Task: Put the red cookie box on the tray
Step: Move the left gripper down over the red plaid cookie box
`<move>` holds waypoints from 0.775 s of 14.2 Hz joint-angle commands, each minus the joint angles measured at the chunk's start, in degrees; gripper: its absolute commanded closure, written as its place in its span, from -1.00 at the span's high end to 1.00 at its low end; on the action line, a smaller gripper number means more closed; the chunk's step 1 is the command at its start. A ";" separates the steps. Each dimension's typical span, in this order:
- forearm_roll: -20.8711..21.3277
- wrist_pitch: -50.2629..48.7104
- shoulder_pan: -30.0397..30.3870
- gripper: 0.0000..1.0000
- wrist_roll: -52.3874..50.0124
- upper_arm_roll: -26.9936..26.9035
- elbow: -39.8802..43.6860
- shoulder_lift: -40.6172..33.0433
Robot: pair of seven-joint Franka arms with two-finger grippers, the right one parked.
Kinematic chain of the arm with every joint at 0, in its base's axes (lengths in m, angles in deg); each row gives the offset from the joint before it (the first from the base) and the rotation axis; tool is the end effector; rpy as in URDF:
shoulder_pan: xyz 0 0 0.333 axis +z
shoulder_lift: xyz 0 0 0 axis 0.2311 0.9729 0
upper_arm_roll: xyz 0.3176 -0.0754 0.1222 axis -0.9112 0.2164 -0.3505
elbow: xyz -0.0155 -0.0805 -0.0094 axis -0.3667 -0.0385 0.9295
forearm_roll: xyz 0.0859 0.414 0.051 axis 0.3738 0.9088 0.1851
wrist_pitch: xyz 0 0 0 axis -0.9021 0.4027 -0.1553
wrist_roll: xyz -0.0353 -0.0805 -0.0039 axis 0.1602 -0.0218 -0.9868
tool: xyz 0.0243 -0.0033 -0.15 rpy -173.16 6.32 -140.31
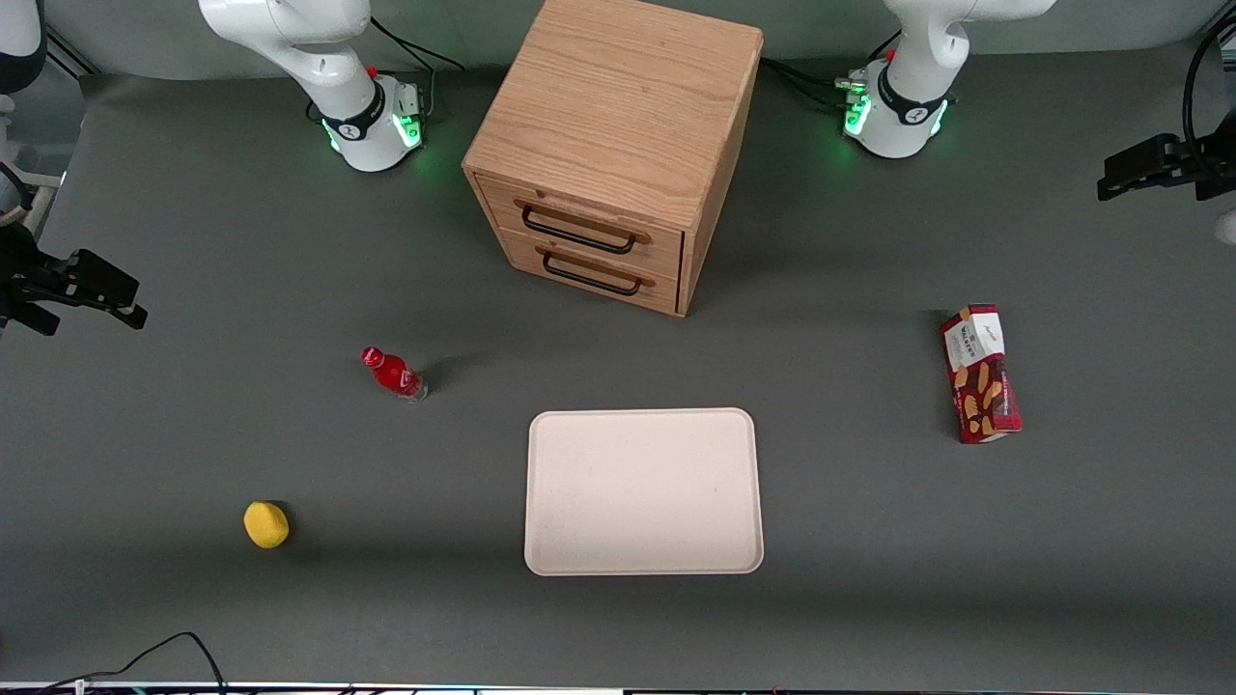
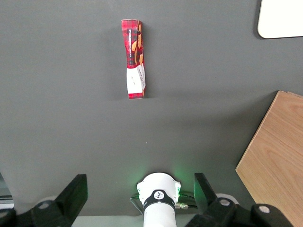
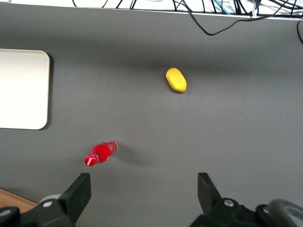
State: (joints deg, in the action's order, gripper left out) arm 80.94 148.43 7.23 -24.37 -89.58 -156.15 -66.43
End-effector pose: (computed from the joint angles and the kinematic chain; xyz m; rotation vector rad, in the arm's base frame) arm 0.5480 0.0048 0.6527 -3.1031 0.0472 0.3983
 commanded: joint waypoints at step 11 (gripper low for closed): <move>2.47 32.00 1.03 1.00 1.66 -0.52 -30.38 1.25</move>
State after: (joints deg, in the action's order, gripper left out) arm 82.54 169.27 8.09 -23.85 -90.20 -174.90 -63.43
